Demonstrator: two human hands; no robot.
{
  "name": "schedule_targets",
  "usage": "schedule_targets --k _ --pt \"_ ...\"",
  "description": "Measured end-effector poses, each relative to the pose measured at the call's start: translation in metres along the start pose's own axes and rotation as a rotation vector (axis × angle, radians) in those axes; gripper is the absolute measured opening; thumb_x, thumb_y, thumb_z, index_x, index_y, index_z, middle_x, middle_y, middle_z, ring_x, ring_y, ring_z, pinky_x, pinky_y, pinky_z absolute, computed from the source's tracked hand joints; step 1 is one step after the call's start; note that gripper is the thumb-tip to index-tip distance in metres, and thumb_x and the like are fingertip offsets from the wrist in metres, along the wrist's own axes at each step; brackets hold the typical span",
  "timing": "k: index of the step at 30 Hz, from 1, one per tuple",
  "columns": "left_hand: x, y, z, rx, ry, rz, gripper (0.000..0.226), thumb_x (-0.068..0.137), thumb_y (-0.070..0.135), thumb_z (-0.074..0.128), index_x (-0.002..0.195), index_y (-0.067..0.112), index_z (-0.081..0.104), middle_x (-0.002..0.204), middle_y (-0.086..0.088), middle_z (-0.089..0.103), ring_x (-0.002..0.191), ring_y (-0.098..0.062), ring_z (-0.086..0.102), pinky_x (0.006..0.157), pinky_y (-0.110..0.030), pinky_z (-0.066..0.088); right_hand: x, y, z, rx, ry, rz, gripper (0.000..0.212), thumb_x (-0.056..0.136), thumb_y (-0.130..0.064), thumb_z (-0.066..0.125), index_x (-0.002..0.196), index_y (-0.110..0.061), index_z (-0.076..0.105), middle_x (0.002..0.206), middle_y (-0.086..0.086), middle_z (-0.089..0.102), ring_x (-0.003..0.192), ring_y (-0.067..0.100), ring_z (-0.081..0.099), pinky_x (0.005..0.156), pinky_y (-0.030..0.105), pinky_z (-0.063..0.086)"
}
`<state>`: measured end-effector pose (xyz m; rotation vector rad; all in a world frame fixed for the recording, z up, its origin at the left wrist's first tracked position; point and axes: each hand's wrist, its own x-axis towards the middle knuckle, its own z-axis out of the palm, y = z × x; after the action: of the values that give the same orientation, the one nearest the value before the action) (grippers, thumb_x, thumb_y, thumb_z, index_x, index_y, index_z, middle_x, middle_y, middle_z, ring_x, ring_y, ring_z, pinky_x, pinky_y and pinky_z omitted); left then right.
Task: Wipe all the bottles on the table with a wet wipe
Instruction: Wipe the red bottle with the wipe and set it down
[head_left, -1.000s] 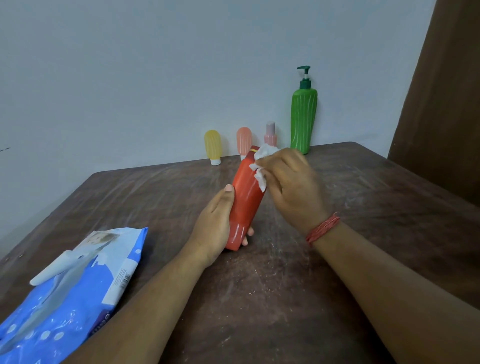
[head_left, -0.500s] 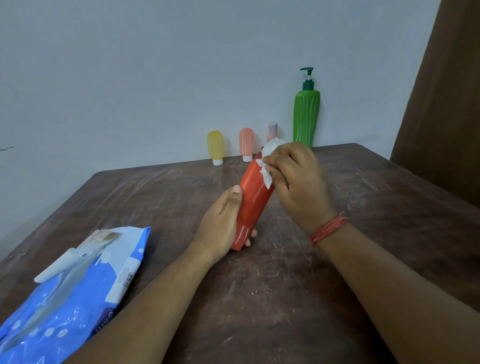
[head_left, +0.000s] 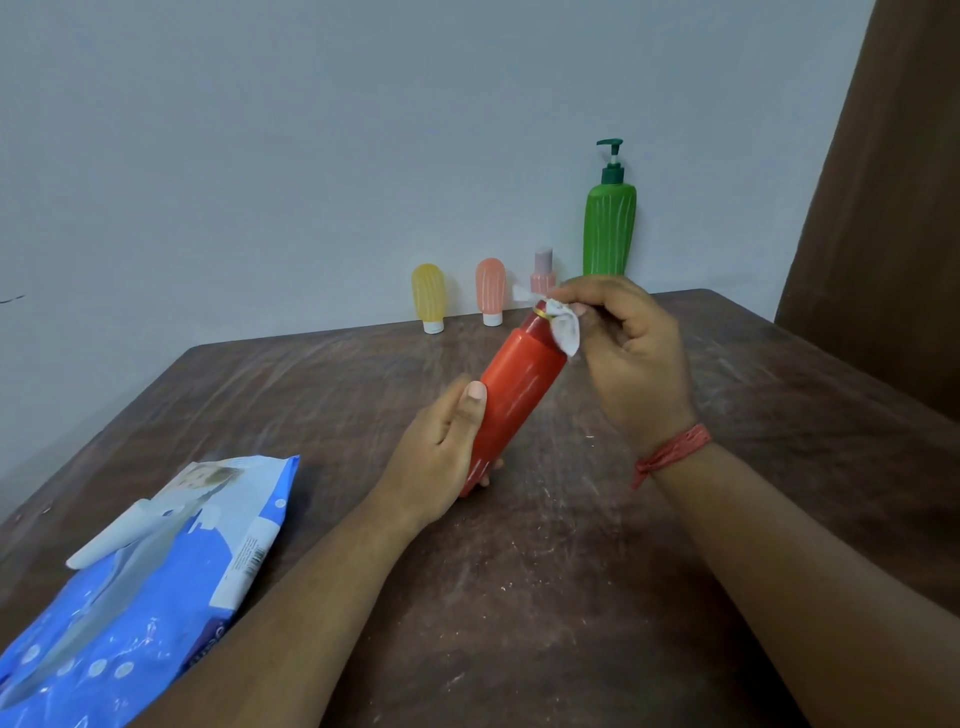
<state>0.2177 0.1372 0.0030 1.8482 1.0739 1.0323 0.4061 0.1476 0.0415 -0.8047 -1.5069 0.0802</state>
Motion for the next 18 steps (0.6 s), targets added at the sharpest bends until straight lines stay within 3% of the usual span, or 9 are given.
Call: schedule_targets --k 2,4,7,11,14,18 --pt "0.0 0.0 0.0 0.013 0.023 0.021 0.035 0.094 0.056 0.029 0.105 0.034 0.054 0.086 -0.006 0.069 0.062 -0.016 0.069 0.06 -0.024 0.057 -0.004 -0.005 0.001 -0.131 -0.108 -0.218 0.022 0.094 0.005 0.056 0.106 -0.005 0.072 0.11 0.006 0.069 0.109 0.019 0.063 0.095 0.038 0.05" --pt "0.001 -0.001 0.0 0.017 0.049 0.03 0.034 0.096 0.055 0.03 0.105 0.033 0.055 0.083 -0.007 0.07 0.06 -0.021 0.069 0.058 -0.027 0.057 -0.006 0.0 0.005 -0.27 -0.199 -0.317 0.029 0.092 0.009 0.056 0.113 -0.005 0.071 0.113 0.004 0.069 0.113 0.019 0.06 0.1 0.035 0.046" --pt "0.002 0.001 0.002 0.036 0.062 0.021 0.031 0.098 0.052 0.031 0.102 0.034 0.056 0.081 -0.009 0.07 0.06 -0.024 0.069 0.058 -0.028 0.057 -0.006 0.011 0.01 -0.428 -0.188 -0.342 0.037 0.085 0.014 0.058 0.113 -0.007 0.07 0.112 0.004 0.069 0.112 0.022 0.059 0.101 0.037 0.045" --pt "0.004 -0.001 0.001 0.042 0.064 0.004 0.032 0.096 0.056 0.031 0.107 0.036 0.054 0.081 -0.007 0.07 0.061 -0.022 0.07 0.058 -0.027 0.058 -0.003 0.019 0.007 -0.614 -0.109 -0.397 0.021 0.093 -0.002 0.058 0.107 -0.008 0.072 0.112 0.004 0.07 0.108 0.026 0.055 0.093 0.044 0.046" --pt "0.005 -0.002 0.001 0.058 0.06 -0.017 0.045 0.094 0.059 0.03 0.117 0.03 0.054 0.082 -0.005 0.071 0.064 -0.023 0.071 0.06 -0.029 0.059 -0.001 0.018 0.005 -0.669 -0.006 -0.332 0.022 0.096 -0.011 0.054 0.108 -0.011 0.073 0.113 0.004 0.069 0.106 0.027 0.05 0.087 0.047 0.048" --pt "0.005 -0.002 0.001 0.024 0.076 -0.013 0.037 0.095 0.058 0.031 0.109 0.034 0.055 0.081 -0.007 0.071 0.062 -0.022 0.071 0.059 -0.032 0.06 -0.004 0.012 0.012 -0.698 -0.126 -0.469 0.025 0.099 -0.016 0.052 0.107 -0.01 0.074 0.112 0.002 0.069 0.108 0.025 0.051 0.091 0.046 0.045"
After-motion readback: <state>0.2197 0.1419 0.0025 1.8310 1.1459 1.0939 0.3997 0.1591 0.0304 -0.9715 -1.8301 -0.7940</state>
